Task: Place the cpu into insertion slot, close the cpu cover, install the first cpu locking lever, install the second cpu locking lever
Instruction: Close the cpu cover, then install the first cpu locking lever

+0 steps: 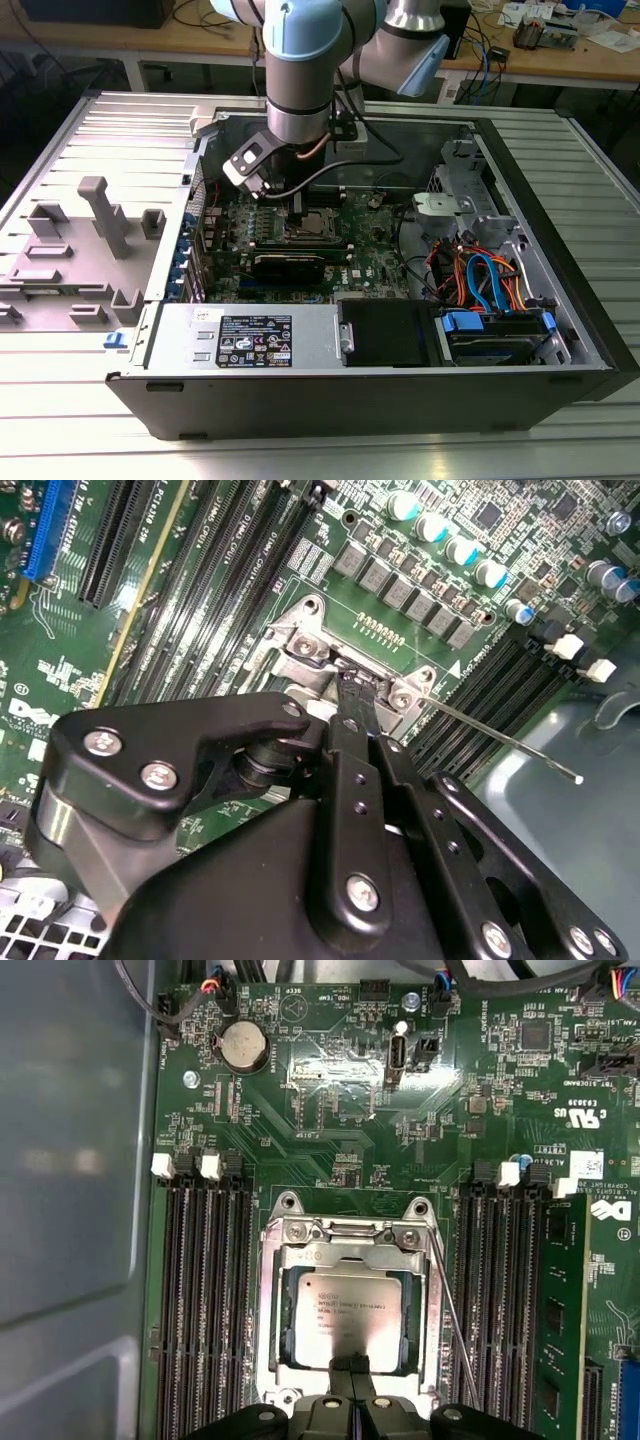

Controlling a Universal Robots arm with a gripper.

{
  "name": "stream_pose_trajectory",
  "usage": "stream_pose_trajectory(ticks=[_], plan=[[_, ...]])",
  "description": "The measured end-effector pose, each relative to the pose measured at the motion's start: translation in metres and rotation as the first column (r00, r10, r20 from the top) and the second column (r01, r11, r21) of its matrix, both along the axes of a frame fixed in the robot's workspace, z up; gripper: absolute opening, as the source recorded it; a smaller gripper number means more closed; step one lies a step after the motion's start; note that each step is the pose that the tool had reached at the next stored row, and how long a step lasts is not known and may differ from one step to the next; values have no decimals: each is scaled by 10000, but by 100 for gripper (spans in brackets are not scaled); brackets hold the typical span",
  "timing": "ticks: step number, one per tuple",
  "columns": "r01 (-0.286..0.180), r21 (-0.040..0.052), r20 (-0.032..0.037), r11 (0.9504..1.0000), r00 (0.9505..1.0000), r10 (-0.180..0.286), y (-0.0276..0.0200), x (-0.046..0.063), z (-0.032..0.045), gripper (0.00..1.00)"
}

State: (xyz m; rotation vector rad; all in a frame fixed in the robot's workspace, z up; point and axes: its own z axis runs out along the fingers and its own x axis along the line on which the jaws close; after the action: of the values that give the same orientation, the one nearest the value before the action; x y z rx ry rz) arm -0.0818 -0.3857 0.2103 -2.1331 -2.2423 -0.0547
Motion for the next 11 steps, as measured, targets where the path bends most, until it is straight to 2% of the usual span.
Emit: stream_pose_trajectory(ticks=[3,5,11], plan=[[0,-2,-6,10000,10000,0,0,58,4,11],[0,-1,-54,10000,10000,0,0,201,4,11],[-1,-1,-62,10000,10000,1,-1,225,4,11]])
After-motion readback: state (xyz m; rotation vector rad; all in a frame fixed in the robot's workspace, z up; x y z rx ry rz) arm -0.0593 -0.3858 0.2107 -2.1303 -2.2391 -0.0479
